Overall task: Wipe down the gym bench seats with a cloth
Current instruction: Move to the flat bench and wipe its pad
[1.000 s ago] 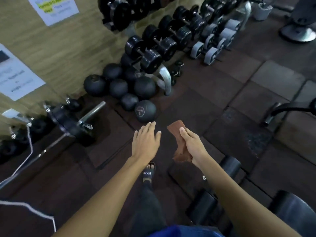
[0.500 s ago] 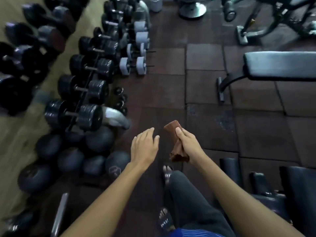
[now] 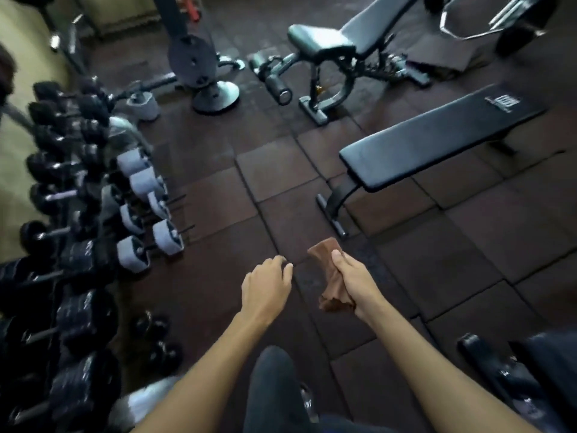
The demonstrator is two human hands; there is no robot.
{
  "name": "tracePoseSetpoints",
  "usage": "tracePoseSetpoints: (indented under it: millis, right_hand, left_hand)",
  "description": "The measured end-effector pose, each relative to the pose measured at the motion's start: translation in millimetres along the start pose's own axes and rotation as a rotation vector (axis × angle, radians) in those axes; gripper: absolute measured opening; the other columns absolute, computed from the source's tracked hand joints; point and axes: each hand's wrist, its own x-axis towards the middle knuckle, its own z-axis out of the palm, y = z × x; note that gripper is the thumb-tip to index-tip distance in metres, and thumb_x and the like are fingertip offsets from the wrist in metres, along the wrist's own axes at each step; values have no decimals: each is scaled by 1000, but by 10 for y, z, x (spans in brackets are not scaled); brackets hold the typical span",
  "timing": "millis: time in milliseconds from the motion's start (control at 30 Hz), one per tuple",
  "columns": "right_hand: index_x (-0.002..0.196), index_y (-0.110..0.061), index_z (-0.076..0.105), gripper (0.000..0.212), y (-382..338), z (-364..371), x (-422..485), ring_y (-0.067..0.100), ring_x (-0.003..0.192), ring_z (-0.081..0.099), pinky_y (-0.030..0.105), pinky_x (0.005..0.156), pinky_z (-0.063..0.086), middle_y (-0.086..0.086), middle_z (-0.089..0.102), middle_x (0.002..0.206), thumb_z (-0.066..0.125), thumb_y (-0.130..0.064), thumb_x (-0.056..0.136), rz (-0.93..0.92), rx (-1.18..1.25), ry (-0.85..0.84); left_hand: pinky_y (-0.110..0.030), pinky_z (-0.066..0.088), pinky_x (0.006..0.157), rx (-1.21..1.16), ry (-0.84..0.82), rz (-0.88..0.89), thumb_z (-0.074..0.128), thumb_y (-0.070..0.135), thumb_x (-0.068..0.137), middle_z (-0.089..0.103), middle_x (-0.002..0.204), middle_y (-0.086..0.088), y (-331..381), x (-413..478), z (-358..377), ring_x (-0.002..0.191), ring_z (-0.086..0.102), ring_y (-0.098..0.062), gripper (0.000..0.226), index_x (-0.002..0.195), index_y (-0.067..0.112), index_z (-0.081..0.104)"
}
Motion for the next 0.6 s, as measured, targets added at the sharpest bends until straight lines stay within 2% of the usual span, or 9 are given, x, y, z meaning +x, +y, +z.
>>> tracePoseSetpoints:
  millis: [133,200,367,433,500,600]
  right_hand:
    - [126,-15,65,35,-409,-191,709,19,109,66,34,95,49,0,72,116,50,-34,102,-11,78,140]
    - [126,-17,65,35,-601,-328,1055,21,109,67,36,96,50,3,72,117,50,-36,101,-5,111,201]
    - [130,-13,61,35,-1086,-786,1825,11,89,63,17,69,50,6,68,117,48,-31,103,17,224,389]
    - [133,-13,59,35,-1292,-1041,2141,11,90,62,11,65,49,6,67,120,48,-28,103,24,274,460]
    - [133,-14,59,35,-1429,-1336,2517,12,96,63,14,71,48,4,68,119,48,-28,103,57,310,510]
    - [133,-11,59,36,-1562,-1836,3260,16,100,63,26,86,49,5,68,117,49,-28,102,82,333,592]
  left_hand:
    - [-38,46,82,38,-43,149,38,39,100,68,102,-1,418,1012,-105,100,63,-26,32,107,20,63]
    - [-38,46,79,54,-68,222,38,40,101,68,100,-1,671,1528,-103,98,63,-26,32,103,19,63]
    - [-39,47,75,78,-167,388,38,41,100,67,96,0,1351,2761,13,94,63,-27,31,93,20,60]
    - [-38,47,72,97,-199,462,38,41,100,66,93,0,1721,3221,97,92,63,-28,32,87,20,57]
    - [-38,47,71,113,-244,519,37,40,100,66,91,0,2103,3638,236,90,63,-29,32,85,19,56]
    - [-38,46,71,123,-279,555,37,39,100,66,91,-1,2624,4292,573,90,62,-30,32,86,18,56]
